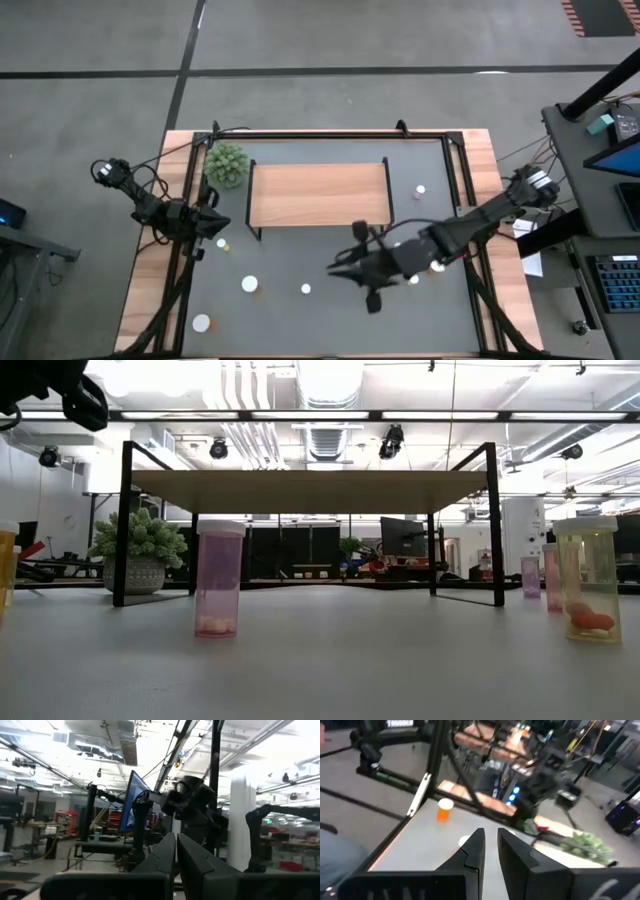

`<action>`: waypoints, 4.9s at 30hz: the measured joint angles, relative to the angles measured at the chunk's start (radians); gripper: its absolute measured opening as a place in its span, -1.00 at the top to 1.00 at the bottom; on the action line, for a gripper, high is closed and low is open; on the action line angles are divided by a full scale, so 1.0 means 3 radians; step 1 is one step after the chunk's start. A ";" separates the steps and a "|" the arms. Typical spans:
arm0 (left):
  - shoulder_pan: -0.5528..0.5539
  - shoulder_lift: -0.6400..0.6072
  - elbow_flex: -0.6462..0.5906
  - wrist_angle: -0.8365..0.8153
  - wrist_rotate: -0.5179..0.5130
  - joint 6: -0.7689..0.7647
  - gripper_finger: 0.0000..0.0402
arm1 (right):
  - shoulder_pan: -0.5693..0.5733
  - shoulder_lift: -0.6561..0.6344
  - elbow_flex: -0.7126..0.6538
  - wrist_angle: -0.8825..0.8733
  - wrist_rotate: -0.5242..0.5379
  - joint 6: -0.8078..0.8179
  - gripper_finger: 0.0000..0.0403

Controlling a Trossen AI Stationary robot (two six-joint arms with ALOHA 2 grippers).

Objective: Pick and place medicine bottles onto shelf by color
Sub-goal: Put the bottom purple pill bottle on the shelf

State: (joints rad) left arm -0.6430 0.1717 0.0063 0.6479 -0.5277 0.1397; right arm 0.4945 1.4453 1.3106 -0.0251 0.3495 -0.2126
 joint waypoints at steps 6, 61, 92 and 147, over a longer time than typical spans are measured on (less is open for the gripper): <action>-0.0001 0.0047 0.0000 -0.0039 0.0114 -0.0274 1.00 | 0.0102 0.0509 0.0418 -0.0305 0.0007 0.0259 0.79; -0.0001 -0.0014 0.0022 0.0170 0.0134 -0.0152 1.00 | -0.0188 0.2886 0.2782 -0.2937 -0.0041 0.1766 0.01; -0.0003 -0.0015 0.0022 0.0174 0.0135 -0.0155 1.00 | -0.0257 0.2609 0.3011 -0.3093 -0.0255 0.1628 0.43; 0.0000 -0.0011 0.0027 0.0689 -0.0040 0.0546 1.00 | -0.2056 0.2264 0.3466 -0.3546 -0.0718 0.0618 0.34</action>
State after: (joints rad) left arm -0.6430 0.1684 0.0143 0.8547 -0.5396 0.3035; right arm -0.1223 2.1246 2.3505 -1.0889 0.1341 -0.0273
